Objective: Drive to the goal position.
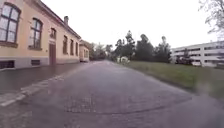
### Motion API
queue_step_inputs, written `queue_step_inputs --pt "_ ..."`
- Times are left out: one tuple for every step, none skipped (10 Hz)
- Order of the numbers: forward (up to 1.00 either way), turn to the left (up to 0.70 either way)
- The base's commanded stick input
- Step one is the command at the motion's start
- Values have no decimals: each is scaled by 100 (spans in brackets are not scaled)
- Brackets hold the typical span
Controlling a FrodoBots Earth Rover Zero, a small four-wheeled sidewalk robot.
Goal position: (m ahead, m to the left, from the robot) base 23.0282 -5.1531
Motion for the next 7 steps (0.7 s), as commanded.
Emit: queue_step_inputs --pt "100 16" --pt "100 0" --pt "100 0" --pt "100 0" --pt "100 0" --pt "100 0" --pt "100 0"
